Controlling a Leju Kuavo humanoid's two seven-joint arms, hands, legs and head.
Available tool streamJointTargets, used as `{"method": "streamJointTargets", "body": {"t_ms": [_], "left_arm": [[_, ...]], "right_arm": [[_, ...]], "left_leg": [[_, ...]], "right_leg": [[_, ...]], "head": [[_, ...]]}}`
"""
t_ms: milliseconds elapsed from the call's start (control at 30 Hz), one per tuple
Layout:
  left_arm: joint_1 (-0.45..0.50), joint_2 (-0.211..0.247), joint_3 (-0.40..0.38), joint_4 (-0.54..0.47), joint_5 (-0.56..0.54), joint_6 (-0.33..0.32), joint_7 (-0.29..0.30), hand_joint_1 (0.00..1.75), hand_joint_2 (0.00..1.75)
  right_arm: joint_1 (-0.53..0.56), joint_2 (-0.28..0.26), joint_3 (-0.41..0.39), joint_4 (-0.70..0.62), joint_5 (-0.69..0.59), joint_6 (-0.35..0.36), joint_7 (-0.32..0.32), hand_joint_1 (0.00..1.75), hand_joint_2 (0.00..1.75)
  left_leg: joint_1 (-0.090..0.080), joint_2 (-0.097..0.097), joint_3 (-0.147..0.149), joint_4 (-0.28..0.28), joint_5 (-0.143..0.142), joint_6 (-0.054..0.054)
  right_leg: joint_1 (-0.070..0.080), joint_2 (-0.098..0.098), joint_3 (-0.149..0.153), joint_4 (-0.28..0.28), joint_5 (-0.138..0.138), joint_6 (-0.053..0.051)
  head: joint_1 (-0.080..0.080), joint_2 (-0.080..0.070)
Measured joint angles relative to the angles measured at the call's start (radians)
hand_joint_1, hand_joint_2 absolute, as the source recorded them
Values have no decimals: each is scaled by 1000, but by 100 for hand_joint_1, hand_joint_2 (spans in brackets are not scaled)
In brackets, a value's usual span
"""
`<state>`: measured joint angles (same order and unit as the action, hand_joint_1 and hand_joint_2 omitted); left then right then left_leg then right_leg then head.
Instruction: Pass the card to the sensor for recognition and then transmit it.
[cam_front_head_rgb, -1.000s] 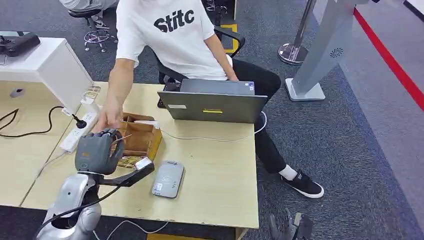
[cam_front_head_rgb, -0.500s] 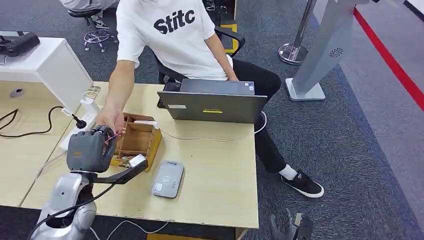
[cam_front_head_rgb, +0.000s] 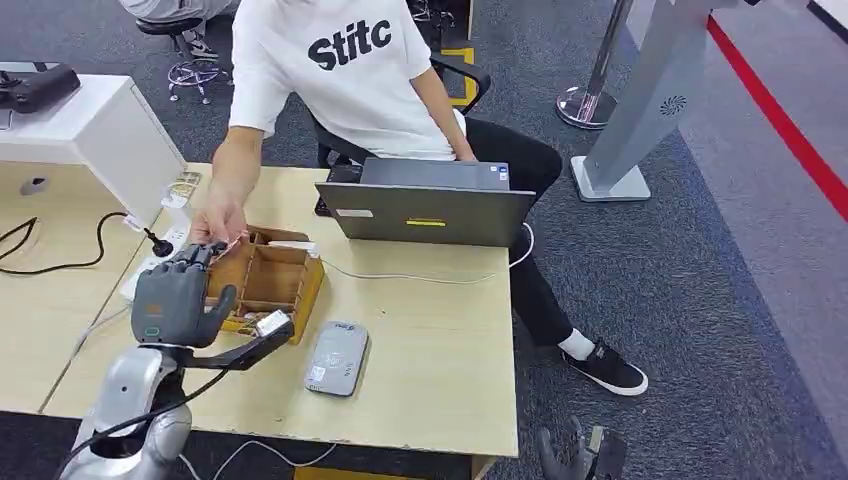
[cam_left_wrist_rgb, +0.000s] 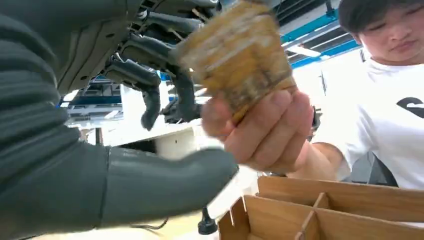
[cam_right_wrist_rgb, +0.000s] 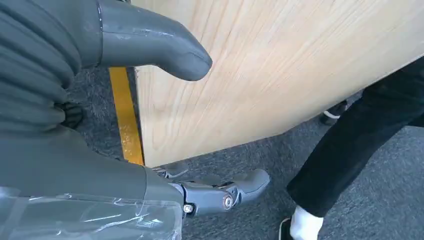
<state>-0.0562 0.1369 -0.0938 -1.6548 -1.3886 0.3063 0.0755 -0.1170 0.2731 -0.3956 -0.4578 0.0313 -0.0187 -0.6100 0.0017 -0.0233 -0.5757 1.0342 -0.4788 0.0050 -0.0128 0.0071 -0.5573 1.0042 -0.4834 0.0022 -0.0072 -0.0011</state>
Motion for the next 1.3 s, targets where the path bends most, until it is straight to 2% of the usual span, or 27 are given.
{"method": "streamJointTargets", "body": {"t_ms": [367,433,567,733,1033,1300], "left_arm": [[14,-19,-27,7,-2,-1,-19,0,175],[14,-22,-32,7,34,-20,-36,0,175],[15,-24,-60,12,92,-101,-90,0,175],[15,-23,-100,24,93,-130,-108,0,175],[14,-11,-141,48,84,-158,-104,0,175],[19,20,-146,93,51,-180,-66,0,175]], "right_arm": [[0,0,0,0,-3,0,0,0,175],[0,0,0,0,-3,0,1,0,175],[0,0,0,0,-3,2,1,0,175],[0,0,1,0,1,3,0,0,175],[0,0,3,0,3,4,-2,0,175],[0,0,5,0,8,5,-2,0,175]], "left_leg": [[0,0,0,0,0,0],[0,0,0,0,0,0],[0,0,0,0,0,0],[0,0,0,0,0,0],[0,0,0,0,0,0],[0,0,0,0,0,0]], "right_leg": [[0,0,0,0,0,0],[0,0,0,0,0,0],[0,0,0,0,0,0],[0,0,0,0,0,0],[0,0,0,0,0,0],[0,0,0,0,0,0]], "head": [[0,0],[0,0],[0,0],[0,0],[0,0],[0,0]]}}
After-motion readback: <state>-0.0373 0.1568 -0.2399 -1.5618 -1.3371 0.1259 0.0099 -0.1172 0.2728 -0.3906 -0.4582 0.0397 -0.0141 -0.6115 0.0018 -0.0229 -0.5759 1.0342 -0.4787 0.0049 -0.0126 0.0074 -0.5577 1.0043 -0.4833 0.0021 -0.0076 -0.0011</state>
